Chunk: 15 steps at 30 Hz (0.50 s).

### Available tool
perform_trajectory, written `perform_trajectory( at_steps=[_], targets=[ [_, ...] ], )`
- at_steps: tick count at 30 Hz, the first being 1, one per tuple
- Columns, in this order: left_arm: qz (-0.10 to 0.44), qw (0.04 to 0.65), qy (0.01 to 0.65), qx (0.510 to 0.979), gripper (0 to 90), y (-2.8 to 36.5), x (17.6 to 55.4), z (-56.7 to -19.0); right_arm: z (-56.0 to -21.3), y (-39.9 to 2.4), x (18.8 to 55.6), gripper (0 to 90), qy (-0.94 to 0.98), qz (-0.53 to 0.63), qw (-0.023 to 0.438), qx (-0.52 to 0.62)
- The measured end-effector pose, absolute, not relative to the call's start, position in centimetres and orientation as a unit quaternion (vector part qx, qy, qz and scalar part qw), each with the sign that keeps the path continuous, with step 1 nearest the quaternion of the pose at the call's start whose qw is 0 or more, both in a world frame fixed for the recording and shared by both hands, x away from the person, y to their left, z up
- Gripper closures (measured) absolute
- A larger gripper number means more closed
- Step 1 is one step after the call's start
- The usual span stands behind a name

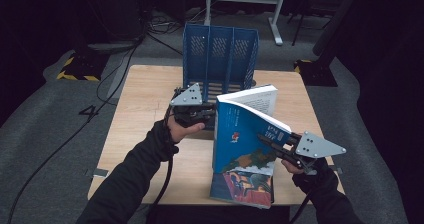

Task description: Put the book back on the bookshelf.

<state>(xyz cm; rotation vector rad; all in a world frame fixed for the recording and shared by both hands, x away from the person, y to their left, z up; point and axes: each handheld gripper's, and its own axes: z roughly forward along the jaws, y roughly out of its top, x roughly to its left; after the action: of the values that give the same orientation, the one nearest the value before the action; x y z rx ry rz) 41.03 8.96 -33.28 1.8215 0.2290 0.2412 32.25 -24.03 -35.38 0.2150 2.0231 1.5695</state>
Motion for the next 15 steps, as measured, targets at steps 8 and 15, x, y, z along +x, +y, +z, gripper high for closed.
perform_trajectory(
  at_steps=[8,15],
  targets=[
    [0.133,0.602,0.106,0.78,72.2,9.2,38.6,-33.0,-35.5,-24.3,30.8,80.6,0.76,0.587,0.272,0.065],
    [0.155,0.585,0.116,0.788,58.7,9.5,37.3,-33.1,-35.6,-24.4,29.9,80.6,0.762,0.587,0.267,0.061]
  ],
)
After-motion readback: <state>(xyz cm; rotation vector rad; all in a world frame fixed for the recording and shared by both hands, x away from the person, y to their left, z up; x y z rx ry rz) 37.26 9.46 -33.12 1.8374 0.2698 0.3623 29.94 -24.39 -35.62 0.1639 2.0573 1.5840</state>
